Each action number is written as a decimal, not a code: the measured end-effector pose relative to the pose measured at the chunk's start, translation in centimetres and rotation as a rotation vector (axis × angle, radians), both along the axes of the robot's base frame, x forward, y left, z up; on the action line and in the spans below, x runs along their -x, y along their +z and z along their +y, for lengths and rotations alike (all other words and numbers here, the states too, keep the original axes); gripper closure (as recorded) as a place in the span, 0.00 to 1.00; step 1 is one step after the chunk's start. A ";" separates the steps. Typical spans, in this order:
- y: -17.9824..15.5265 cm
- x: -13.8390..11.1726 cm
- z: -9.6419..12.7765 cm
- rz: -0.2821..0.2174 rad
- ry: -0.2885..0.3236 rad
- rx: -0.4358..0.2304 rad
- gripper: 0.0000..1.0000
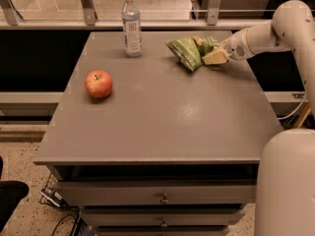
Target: Pick green jalapeno chip bag
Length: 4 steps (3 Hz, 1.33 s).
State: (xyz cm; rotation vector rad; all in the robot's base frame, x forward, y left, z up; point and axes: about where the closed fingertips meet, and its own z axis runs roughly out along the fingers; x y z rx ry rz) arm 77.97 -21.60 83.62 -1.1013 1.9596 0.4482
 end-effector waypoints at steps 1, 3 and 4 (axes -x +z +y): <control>0.0 0.0 0.0 0.000 0.000 0.000 1.00; 0.0 0.0 0.0 0.000 0.000 0.000 1.00; 5.0 1.2 0.0 -0.070 -0.005 0.036 1.00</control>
Offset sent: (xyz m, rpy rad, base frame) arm -0.0708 0.0035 0.1958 -0.1490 -0.2423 0.0070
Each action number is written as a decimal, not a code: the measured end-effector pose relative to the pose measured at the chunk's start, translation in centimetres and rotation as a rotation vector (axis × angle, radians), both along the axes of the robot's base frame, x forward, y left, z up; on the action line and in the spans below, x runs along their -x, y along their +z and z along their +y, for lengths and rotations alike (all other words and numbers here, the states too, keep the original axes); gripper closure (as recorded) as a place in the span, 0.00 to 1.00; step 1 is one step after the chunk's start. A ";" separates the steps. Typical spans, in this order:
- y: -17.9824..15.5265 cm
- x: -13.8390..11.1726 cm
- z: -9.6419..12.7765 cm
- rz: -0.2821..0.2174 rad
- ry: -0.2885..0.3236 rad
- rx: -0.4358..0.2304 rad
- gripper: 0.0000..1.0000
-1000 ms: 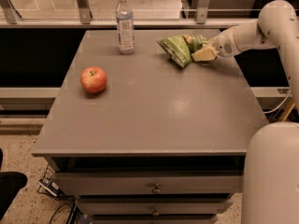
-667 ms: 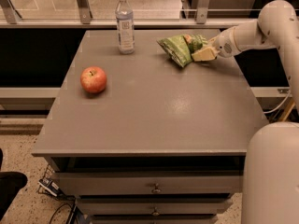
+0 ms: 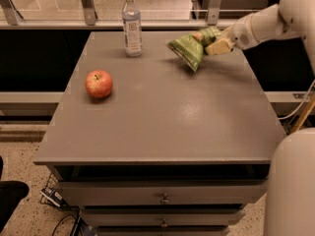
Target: Pick green jalapeno chip bag
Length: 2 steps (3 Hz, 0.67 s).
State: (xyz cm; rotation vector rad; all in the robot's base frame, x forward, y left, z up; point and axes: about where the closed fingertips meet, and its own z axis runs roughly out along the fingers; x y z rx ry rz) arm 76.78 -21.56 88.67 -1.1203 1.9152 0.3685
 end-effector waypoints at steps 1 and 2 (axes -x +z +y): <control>9.3 3.0 0.3 -0.147 -0.037 0.076 1.00; 14.7 5.4 0.9 -0.236 -0.059 0.115 1.00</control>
Offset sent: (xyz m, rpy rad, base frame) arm -0.0954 0.0167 0.2215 -0.1688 -0.3628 -0.0993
